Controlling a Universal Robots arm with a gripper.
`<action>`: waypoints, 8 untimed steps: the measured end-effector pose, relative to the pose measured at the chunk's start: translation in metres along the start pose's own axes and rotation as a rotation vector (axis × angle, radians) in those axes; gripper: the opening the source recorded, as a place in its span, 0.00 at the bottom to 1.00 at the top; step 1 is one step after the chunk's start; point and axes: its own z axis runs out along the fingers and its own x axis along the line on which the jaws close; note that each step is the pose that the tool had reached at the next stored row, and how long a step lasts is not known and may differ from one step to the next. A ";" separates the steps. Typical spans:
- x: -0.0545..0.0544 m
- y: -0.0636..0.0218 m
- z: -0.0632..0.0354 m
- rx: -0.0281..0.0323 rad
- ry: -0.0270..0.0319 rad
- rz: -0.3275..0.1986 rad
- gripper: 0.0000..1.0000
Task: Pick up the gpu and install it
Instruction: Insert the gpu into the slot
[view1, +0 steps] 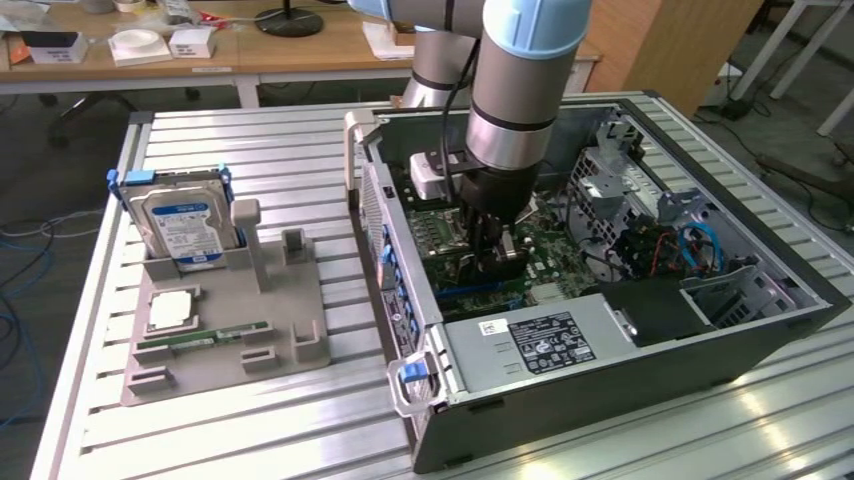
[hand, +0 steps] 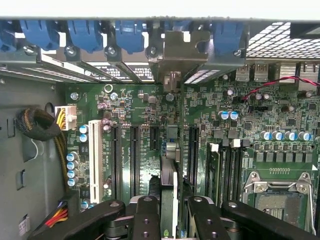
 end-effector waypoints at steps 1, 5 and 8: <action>0.000 0.0000 0.0000 0.0000 0.0000 0.000 0.26; 0.000 0.0000 0.0003 -0.0001 -0.0005 0.000 0.26; 0.000 0.0000 0.0004 -0.0001 -0.0010 0.000 0.26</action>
